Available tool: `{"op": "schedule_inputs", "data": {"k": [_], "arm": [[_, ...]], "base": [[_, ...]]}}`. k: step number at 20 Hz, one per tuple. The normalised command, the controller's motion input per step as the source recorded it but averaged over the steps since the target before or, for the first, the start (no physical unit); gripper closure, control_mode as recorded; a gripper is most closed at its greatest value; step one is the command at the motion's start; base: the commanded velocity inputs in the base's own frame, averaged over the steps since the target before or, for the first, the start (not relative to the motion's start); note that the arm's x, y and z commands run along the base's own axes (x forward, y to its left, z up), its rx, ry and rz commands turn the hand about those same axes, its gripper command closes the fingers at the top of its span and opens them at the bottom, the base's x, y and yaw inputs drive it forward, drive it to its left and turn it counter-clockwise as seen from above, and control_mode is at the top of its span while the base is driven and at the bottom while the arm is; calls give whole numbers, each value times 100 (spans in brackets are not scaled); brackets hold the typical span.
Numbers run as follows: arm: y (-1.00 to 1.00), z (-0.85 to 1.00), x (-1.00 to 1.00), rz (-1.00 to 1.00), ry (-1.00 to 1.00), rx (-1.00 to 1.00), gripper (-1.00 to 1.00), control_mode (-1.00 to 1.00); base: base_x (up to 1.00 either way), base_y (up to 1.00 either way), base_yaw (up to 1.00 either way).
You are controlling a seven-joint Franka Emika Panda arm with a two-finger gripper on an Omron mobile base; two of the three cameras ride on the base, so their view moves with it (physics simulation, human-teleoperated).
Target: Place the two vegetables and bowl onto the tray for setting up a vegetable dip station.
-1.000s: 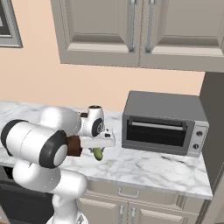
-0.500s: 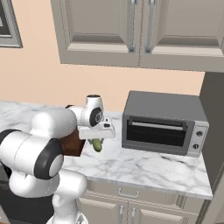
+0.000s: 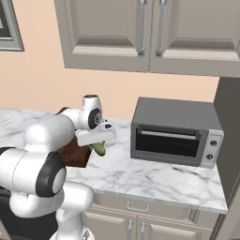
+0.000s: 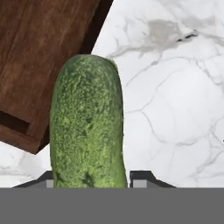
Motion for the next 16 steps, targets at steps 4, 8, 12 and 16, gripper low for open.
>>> {"op": "schedule_inputs", "data": {"k": [4, 8, 12, 16], "arm": [[43, 9, 26, 20, 0, 1, 100, -100], [46, 3, 51, 20, 0, 1, 100, -100], [46, 0, 72, 20, 0, 0, 100, -100], [41, 0, 70, 22, 2, 0, 100, -100]], "base": [[0, 0, 0], [0, 0, 0], [0, 0, 0], [0, 0, 0]]}}
